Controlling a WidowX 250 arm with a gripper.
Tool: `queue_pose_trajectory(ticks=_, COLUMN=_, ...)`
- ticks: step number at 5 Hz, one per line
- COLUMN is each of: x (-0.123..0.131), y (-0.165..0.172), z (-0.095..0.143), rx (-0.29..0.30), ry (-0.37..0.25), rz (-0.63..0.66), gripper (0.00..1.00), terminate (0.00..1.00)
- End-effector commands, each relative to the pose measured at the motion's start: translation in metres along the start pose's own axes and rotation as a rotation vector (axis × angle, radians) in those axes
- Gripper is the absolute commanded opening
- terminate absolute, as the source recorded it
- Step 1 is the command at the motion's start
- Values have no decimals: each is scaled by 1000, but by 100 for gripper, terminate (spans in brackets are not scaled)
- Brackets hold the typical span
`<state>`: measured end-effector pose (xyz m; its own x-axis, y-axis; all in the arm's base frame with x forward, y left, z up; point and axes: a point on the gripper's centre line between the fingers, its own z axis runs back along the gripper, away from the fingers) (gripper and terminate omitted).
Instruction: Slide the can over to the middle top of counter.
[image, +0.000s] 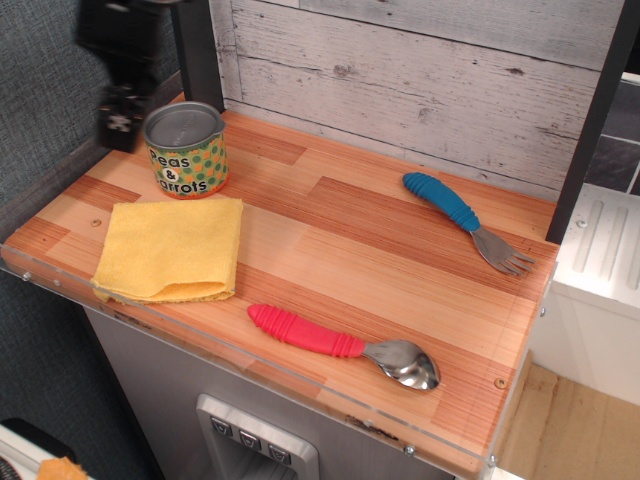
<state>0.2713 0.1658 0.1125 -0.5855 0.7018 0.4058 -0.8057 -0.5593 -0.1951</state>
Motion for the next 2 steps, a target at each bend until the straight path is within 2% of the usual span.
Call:
queue_pose_trajectory(ticks=1, x=4, y=-11, z=-11, rx=35, ry=39, rz=183, gripper=100, terminate=0)
queue_pose_trajectory(ticks=2, x=-3, y=-18, z=-22, rx=38, ry=30, rz=224, gripper=100, terminate=0)
